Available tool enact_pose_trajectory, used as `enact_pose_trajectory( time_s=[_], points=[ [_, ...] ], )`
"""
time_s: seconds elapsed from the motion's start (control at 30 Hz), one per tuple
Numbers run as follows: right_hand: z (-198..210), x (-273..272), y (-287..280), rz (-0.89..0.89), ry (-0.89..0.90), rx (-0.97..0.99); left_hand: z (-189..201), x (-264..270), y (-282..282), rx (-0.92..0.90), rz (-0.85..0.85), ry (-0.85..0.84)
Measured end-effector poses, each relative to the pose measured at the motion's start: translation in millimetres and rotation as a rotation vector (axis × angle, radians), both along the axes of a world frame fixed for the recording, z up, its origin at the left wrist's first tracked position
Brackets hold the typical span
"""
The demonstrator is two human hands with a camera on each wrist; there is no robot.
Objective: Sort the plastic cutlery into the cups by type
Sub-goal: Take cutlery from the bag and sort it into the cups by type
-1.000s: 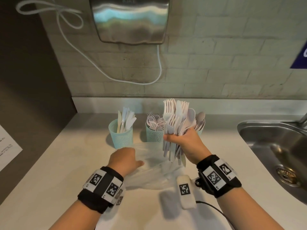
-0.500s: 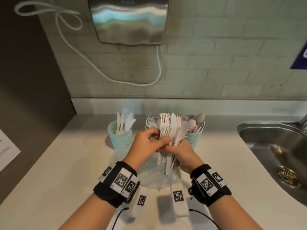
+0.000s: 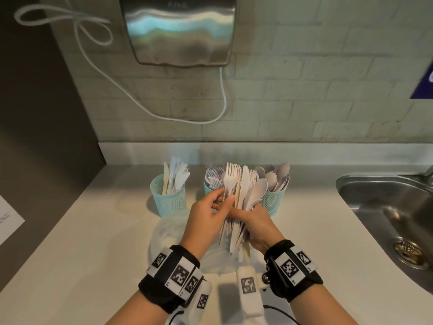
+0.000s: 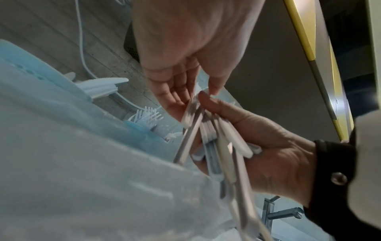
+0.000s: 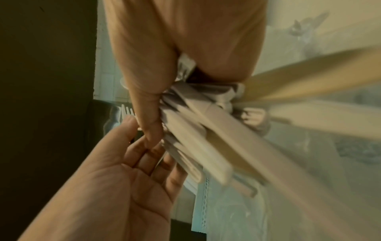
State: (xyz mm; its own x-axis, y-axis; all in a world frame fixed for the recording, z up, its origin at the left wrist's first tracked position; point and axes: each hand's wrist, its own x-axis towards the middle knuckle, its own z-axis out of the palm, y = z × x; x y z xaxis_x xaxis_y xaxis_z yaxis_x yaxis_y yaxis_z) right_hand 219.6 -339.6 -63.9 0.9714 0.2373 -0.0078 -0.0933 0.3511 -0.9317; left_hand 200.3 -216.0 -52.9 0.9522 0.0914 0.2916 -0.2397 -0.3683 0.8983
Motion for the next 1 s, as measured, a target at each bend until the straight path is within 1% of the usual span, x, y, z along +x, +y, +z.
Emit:
enact_pose_trajectory(
  time_s=[0.13,0.3,0.47,0.63,0.77,0.9,1.0],
  points=[
    [-1.8,-0.3,2.2,0.005,-0.001,0.02,-6.4,0.7,-0.4,0.023,0.023,-0.051],
    [-5.3,0.2,5.1,-0.006,0.014,0.022,-5.7,4.1,2.1,-0.014,0.097,-0.053],
    [-10.7,0.0,6.4,-0.055,0.021,-0.003,-2.8,6.5,2.3,0.009,0.077,-0.038],
    [-8.3,-0.9,8.8,-0.098,0.003,0.042,-5.0,8.2,2.9,0.044,0.089,-0.065],
    [-7.5,-0.3,10.5,-0.159,0.007,0.051,-3.8,8.7,5.6,0.088,0.102,-0.123],
    [-8.9,0.4,11.0,-0.204,0.011,0.07,-4.2,9.3,6.3,0.052,0.101,-0.095],
    [-7.8,1.0,10.6,-0.192,0.001,0.028,-1.4,8.8,5.0,0.02,0.123,-0.081]
  ],
)
